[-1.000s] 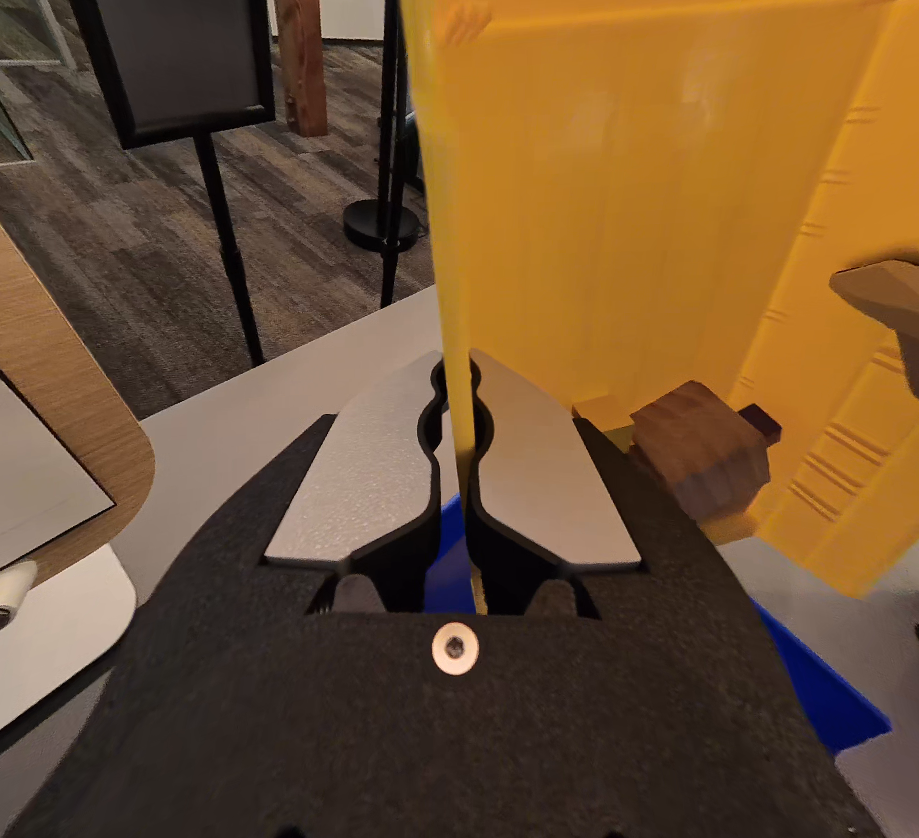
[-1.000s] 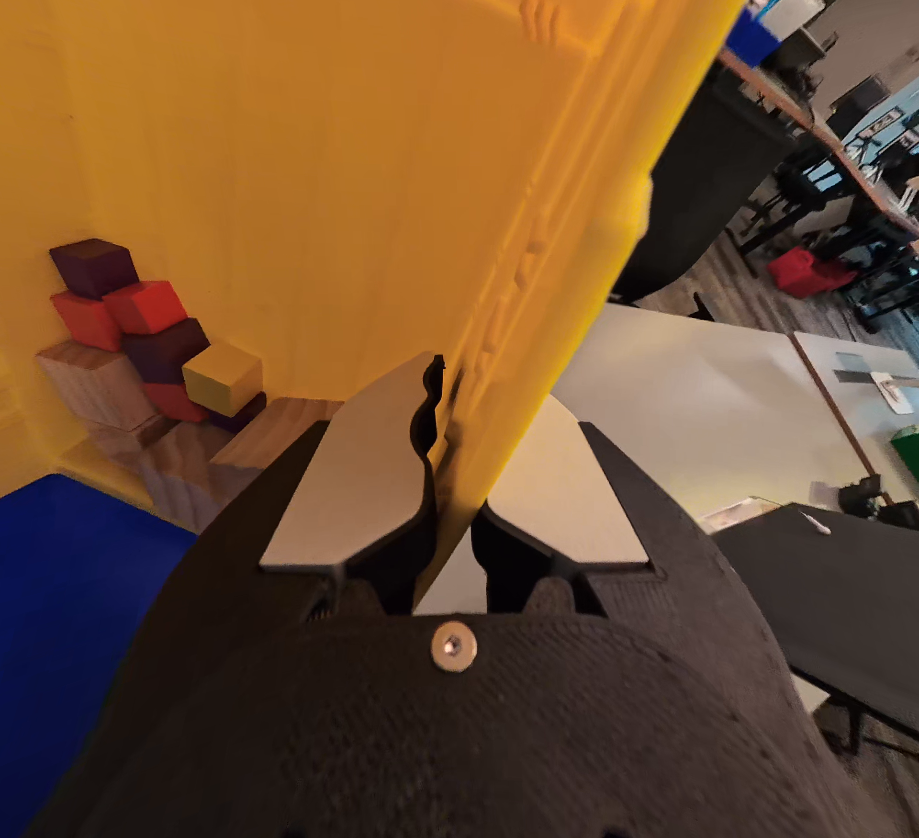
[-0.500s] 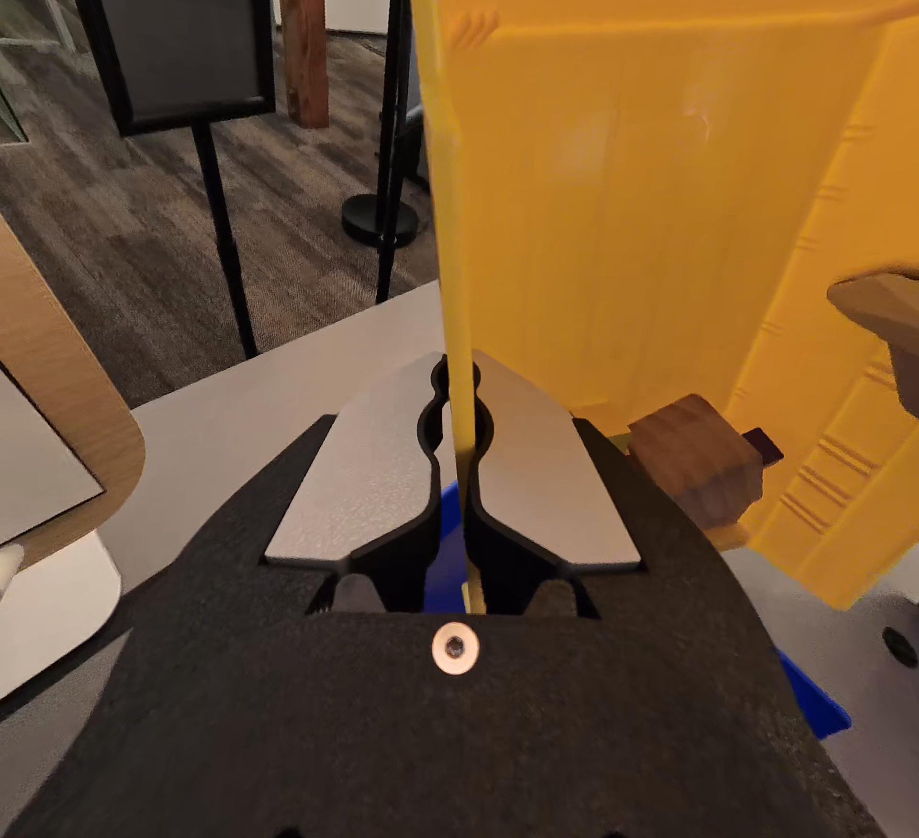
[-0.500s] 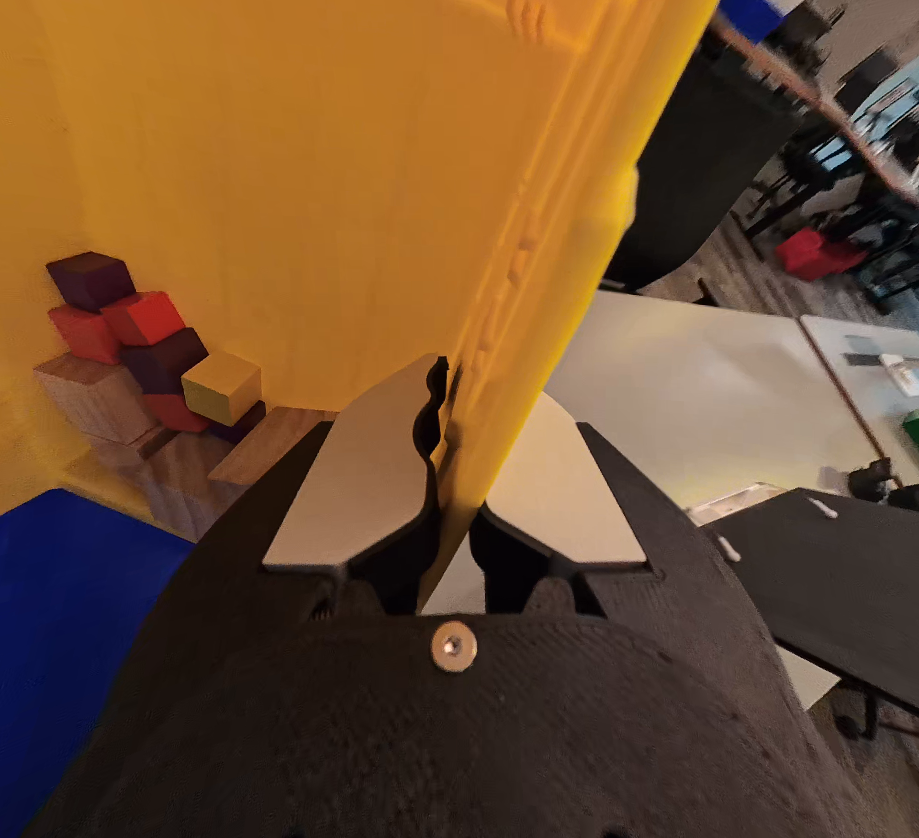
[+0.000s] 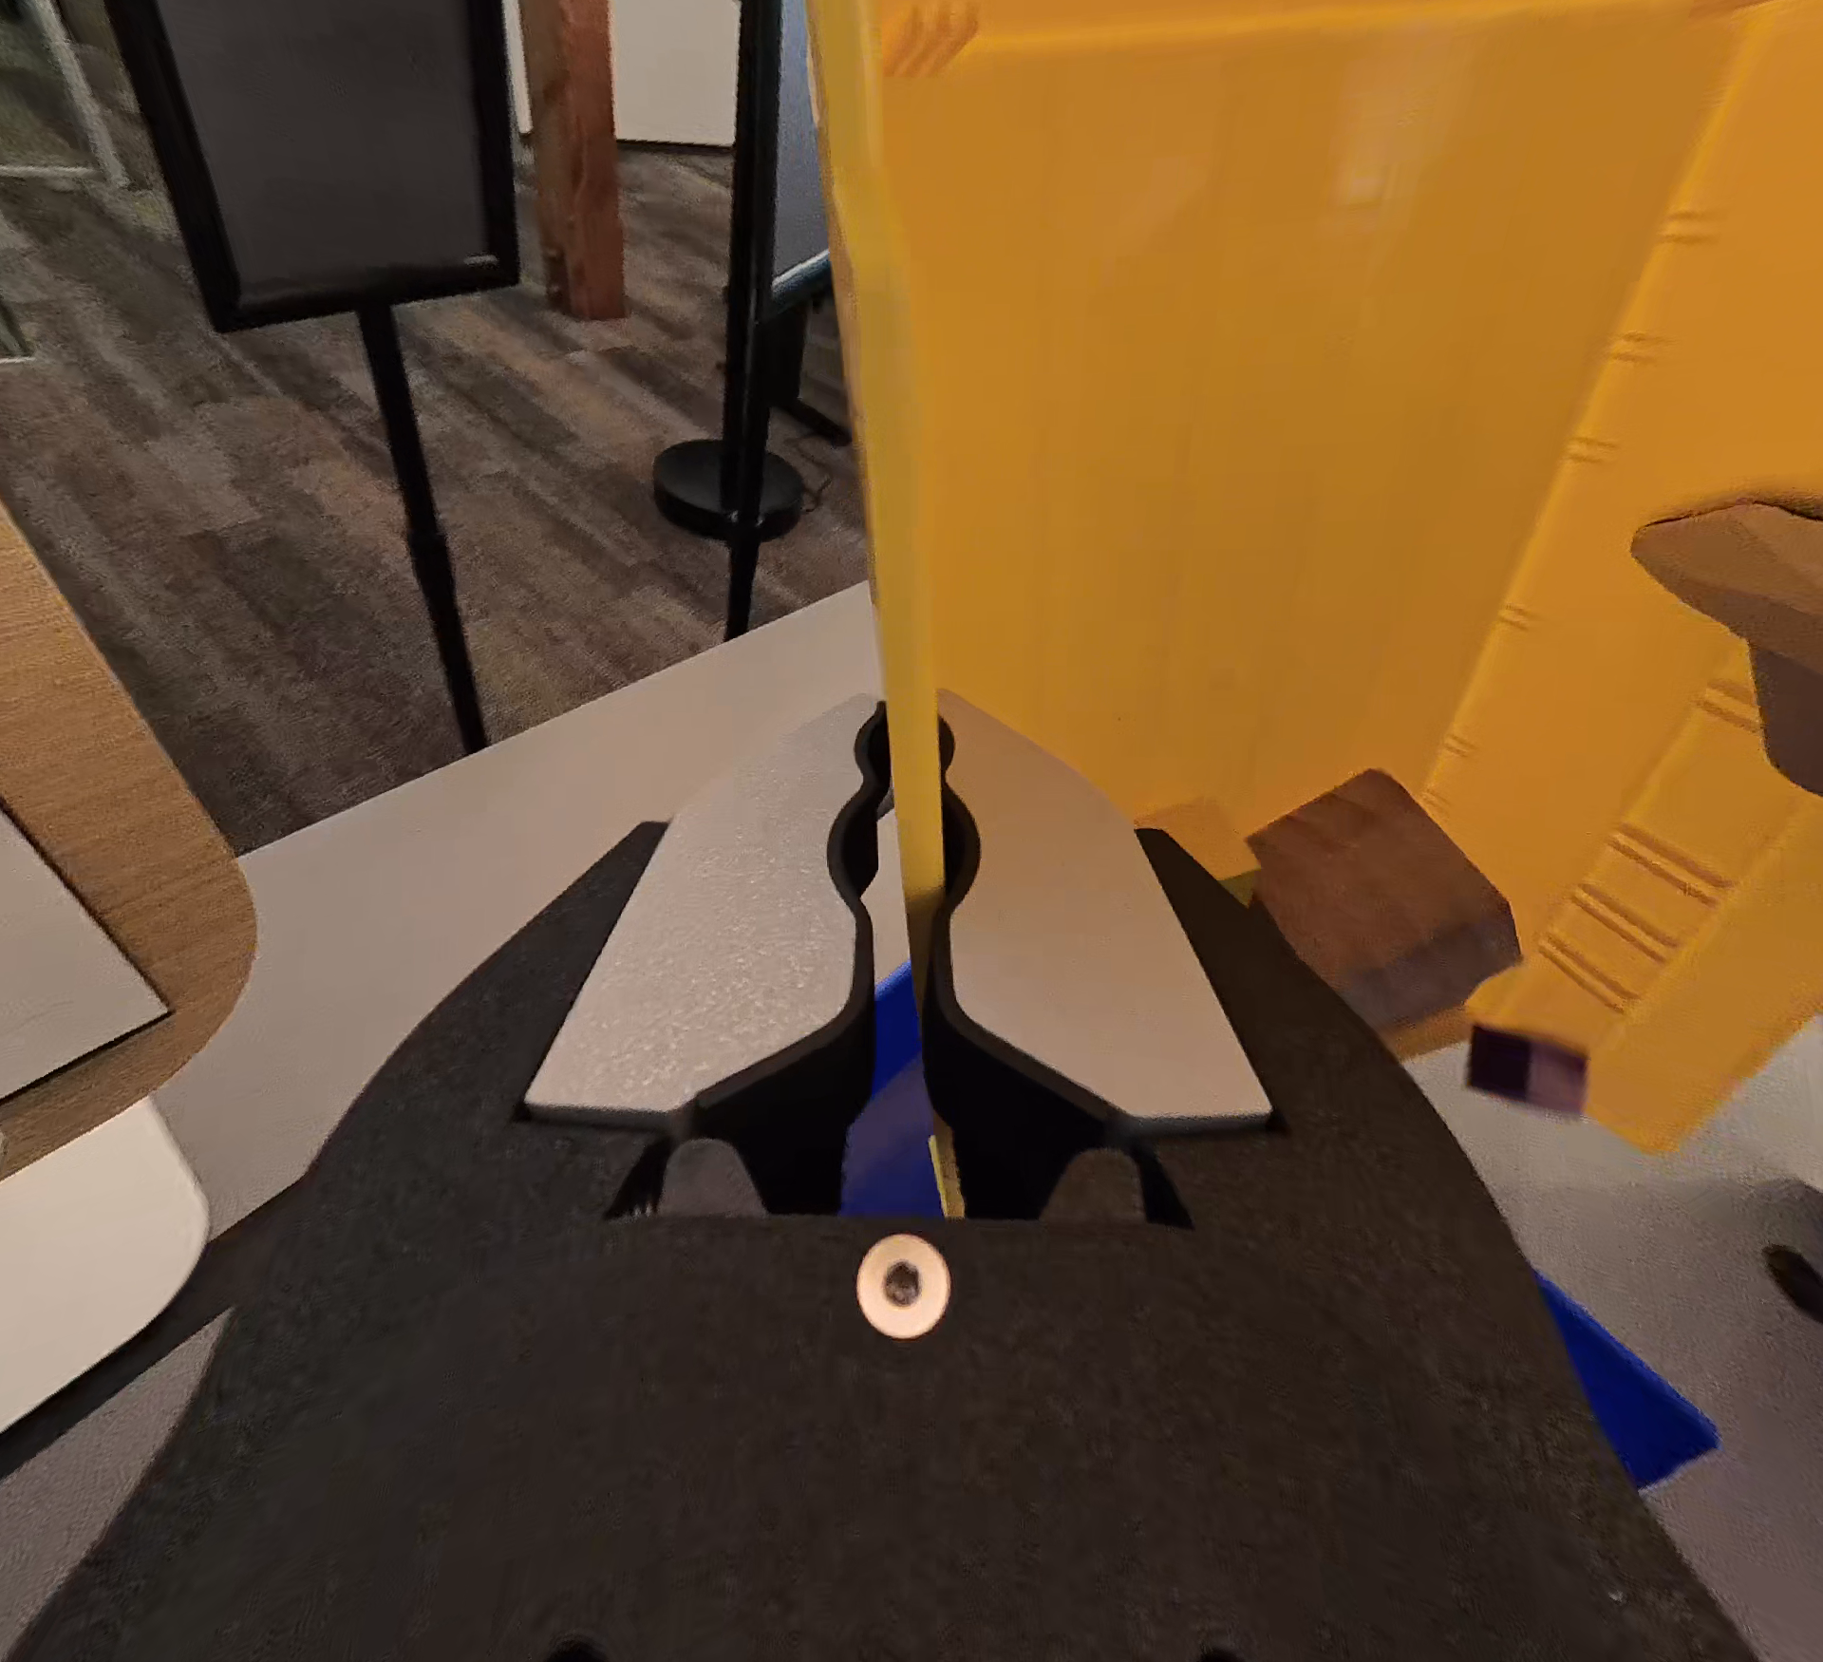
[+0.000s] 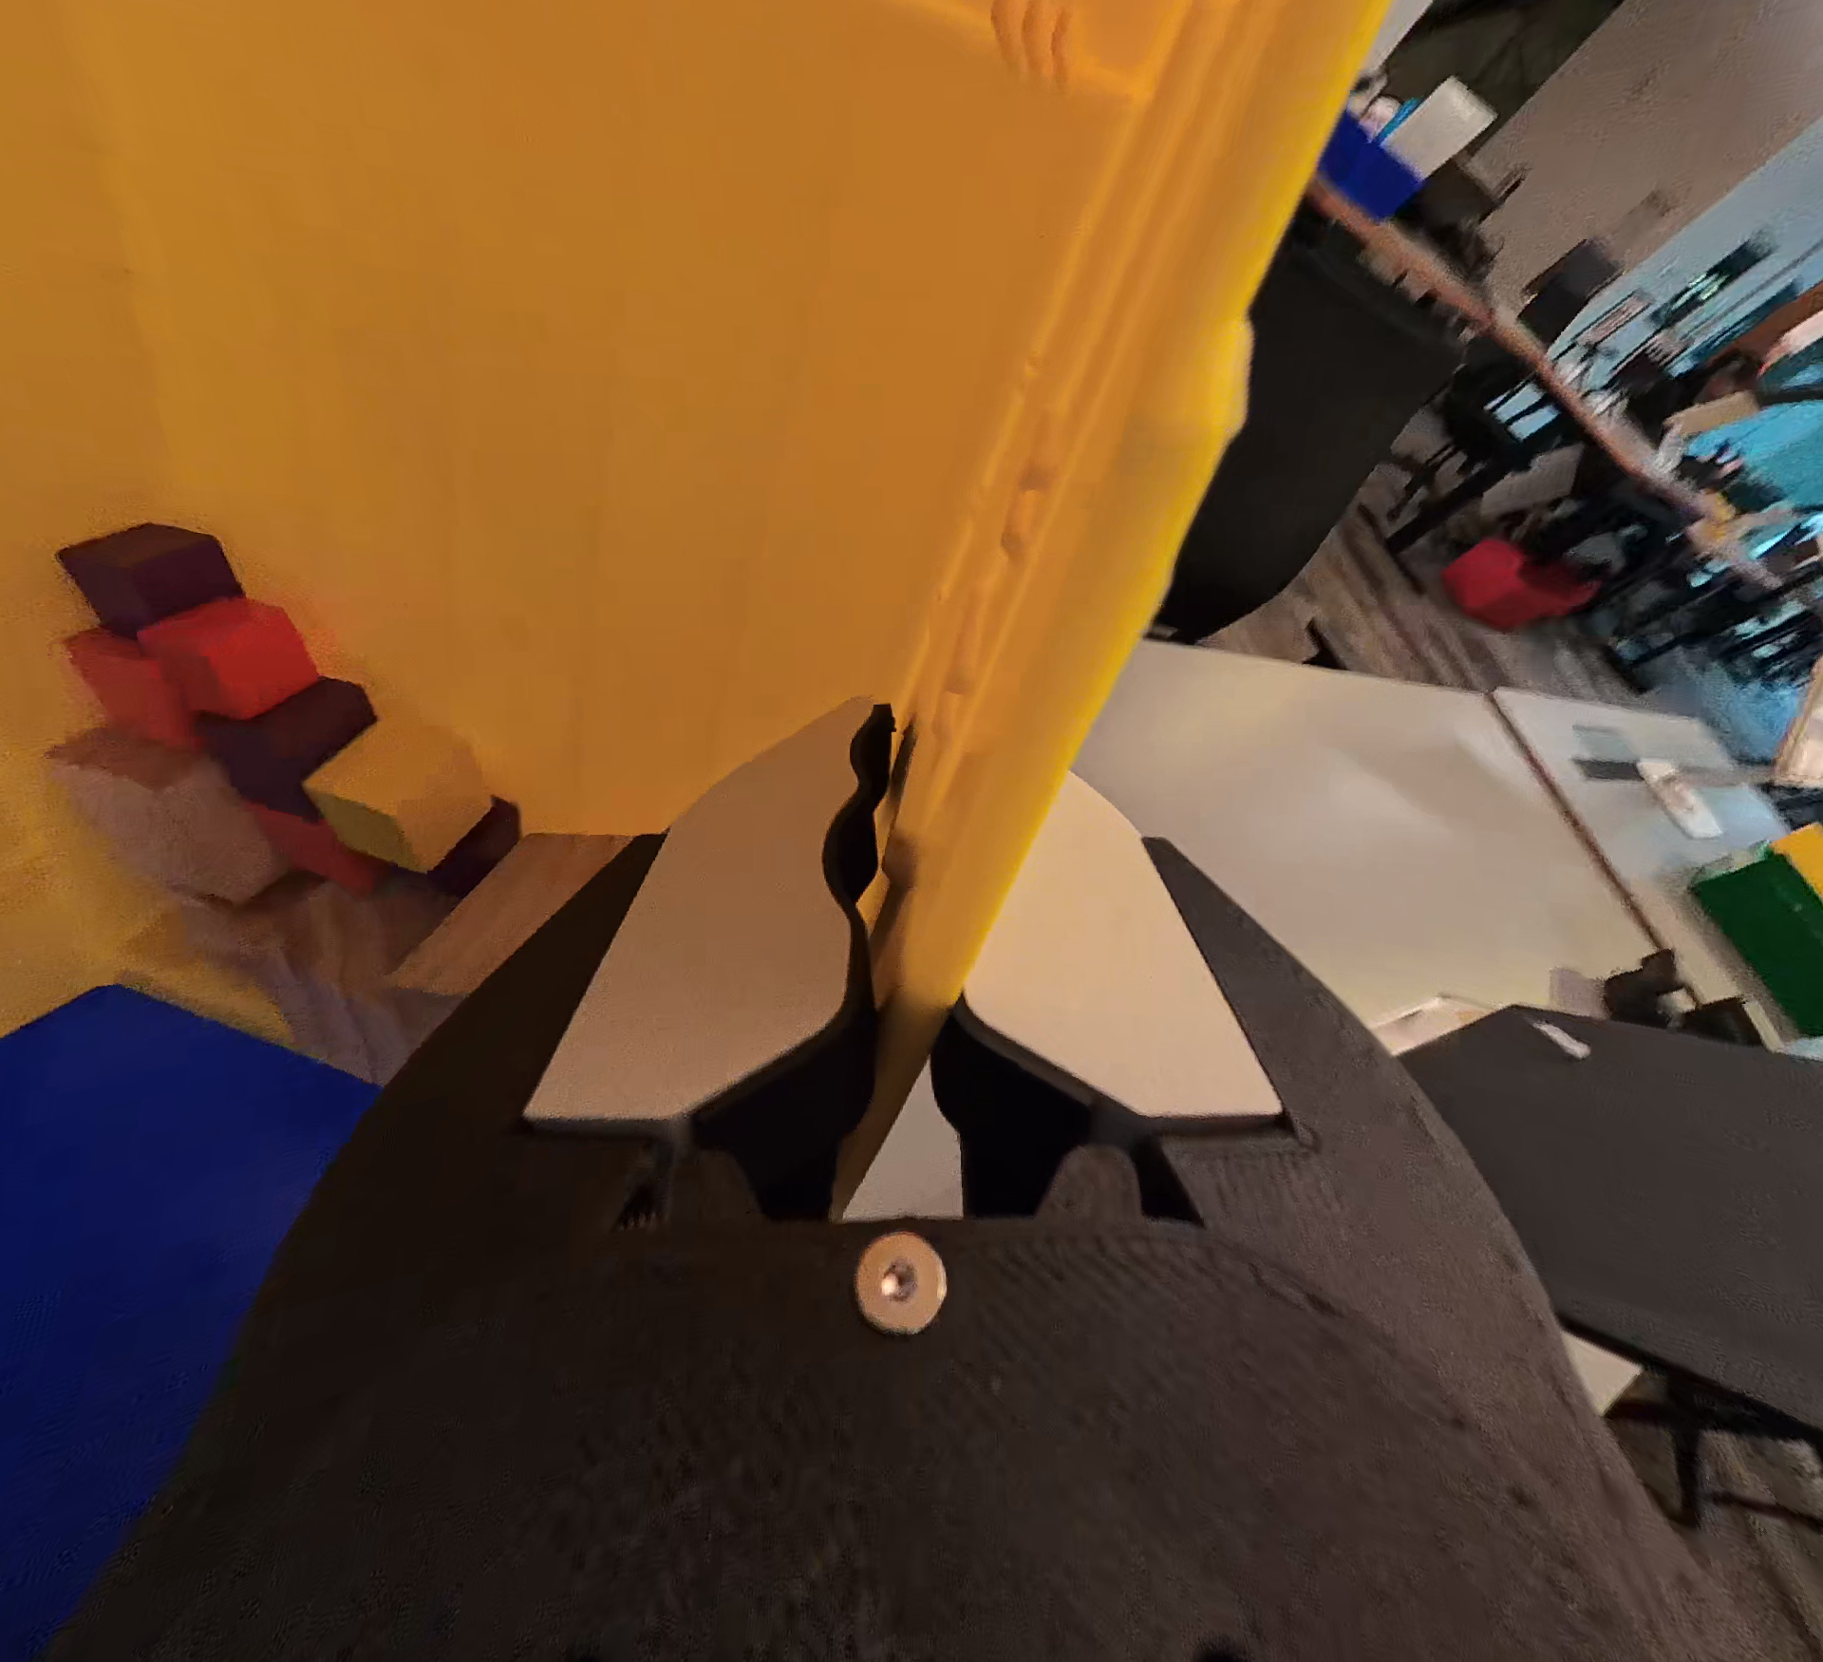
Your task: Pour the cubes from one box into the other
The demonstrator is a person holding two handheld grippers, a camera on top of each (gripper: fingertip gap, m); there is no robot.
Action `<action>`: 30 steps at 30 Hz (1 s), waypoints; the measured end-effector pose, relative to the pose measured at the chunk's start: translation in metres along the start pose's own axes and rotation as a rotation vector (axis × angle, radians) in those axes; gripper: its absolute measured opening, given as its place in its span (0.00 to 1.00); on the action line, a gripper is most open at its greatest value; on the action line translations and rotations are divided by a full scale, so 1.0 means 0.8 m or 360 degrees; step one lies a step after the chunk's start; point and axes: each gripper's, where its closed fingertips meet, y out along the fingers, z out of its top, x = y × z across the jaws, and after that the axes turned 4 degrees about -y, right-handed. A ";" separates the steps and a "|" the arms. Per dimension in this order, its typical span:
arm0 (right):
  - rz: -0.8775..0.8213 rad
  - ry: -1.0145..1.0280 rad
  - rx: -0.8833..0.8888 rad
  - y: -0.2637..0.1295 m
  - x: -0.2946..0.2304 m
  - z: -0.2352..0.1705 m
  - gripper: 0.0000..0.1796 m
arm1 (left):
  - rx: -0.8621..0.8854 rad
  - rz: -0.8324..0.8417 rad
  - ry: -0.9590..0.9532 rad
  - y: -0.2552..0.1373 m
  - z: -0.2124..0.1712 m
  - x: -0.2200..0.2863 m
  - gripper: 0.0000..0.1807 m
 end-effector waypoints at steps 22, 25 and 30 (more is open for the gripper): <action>-0.0043 -0.0140 -0.0011 -0.005 -0.028 0.011 0.04 | 0.0060 -0.0078 -0.0158 -0.005 -0.013 -0.027 0.02; -0.0007 -0.0132 -0.0122 -0.007 -0.033 0.007 0.04 | 0.0046 -0.0049 -0.0158 -0.004 -0.016 -0.027 0.02; 0.0024 -0.0139 -0.0172 0.003 -0.036 0.005 0.04 | 0.0016 -0.0019 -0.0173 -0.003 -0.020 -0.032 0.02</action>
